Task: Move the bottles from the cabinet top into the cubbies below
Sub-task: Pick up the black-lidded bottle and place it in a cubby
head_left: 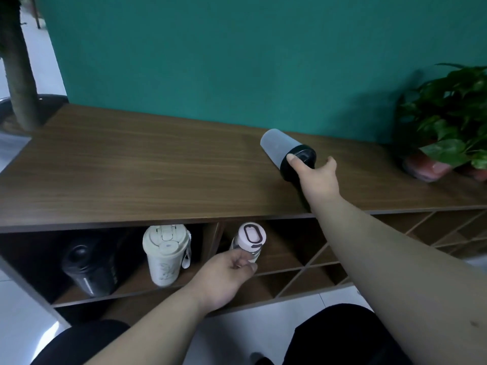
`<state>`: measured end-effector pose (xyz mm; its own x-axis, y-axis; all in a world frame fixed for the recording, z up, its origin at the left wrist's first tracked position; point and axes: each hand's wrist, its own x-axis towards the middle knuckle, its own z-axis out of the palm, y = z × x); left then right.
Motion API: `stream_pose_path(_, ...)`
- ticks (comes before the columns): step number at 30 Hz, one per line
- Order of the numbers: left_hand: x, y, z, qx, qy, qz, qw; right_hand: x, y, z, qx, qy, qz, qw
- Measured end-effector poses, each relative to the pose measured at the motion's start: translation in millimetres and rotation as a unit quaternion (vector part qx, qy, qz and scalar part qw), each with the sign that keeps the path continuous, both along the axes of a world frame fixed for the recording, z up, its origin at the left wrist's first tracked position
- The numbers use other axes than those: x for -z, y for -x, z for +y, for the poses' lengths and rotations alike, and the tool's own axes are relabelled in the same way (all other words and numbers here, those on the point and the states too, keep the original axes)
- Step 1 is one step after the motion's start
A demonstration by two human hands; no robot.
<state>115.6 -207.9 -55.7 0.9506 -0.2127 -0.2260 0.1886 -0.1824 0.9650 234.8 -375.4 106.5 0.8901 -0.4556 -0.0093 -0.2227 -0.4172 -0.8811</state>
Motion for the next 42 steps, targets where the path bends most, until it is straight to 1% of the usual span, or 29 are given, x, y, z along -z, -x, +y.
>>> stream_pose_path(3,0,-1,4,0.016,0.006,-0.003,1.0,3,-16,10,0.003,-0.02,-0.005,1.0)
stream_pose_path(7,-2,-2,5,0.017,0.001,0.007,1.0,10,-26,16,0.006,0.017,0.0,1.0)
stream_pose_path(9,-2,-4,3,0.006,-0.001,0.015,1.0,13,-23,13,-0.006,0.019,-0.026,0.999)
stream_pose_path(11,-4,-4,1,-0.001,-0.006,0.013,1.0,12,-11,3,-0.034,-0.018,-0.061,0.997)
stream_pose_path(12,-5,-3,-1,-0.005,-0.008,0.005,1.0,12,-1,-5,-0.067,-0.053,-0.076,0.993)
stream_pose_path(14,-7,-2,-6,-0.004,0.008,-0.012,1.0,9,20,-31,-0.174,-0.116,-0.087,0.974)
stream_pose_path(17,-5,2,-15,0.016,0.078,-0.012,0.997,-1,56,-80,-0.345,-0.16,-0.068,0.922)
stream_pose_path(19,-2,5,-23,0.052,0.111,-0.013,0.992,-5,74,-108,-0.408,-0.173,-0.038,0.896)
stream_pose_path(21,1,8,-36,0.073,0.133,-0.009,0.988,-4,85,-130,-0.444,-0.137,0.003,0.886)
stream_pose_path(23,4,10,-52,0.073,0.144,0.002,0.987,0,90,-145,-0.468,-0.061,0.047,0.88)
stream_pose_path(24,5,10,-61,0.069,0.125,0.005,0.99,2,92,-149,-0.473,-0.02,0.072,0.878)
stream_pose_path(26,7,7,-78,0.073,0.051,-0.002,0.996,11,92,-151,-0.479,0.079,0.122,0.866)
stream_pose_path(28,15,1,-96,0.082,0.011,-0.004,0.997,24,87,-151,-0.495,0.182,0.145,0.837)
stream_pose_path(30,25,-6,-111,0.073,-0.027,0.007,0.997,41,80,-152,-0.505,0.22,0.152,0.821)
stream_pose_path(32,38,-15,-124,0.057,-0.067,0.017,0.996,63,73,-156,-0.492,0.201,0.16,0.832)
stream_pose_path(34,53,-24,-133,0.032,-0.078,0.031,0.996,87,68,-158,-0.444,0.149,0.149,0.871)
stream_pose_path(36,65,-36,-143,-0.002,-0.065,0.048,0.997,111,63,-155,-0.366,0.087,0.129,0.918)
stream_pose_path(37,71,-41,-147,-0.021,-0.058,0.051,0.997,120,60,-153,-0.328,0.055,0.127,0.935)
stream_pose_path(39,78,-53,-157,-0.062,-0.046,0.044,0.996,135,50,-149,-0.276,0.033,0.129,0.952)
stream_pose_path(42,84,-69,-170,-0.088,-0.047,0.034,0.994,147,33,-146,-0.264,0.066,0.097,0.957)
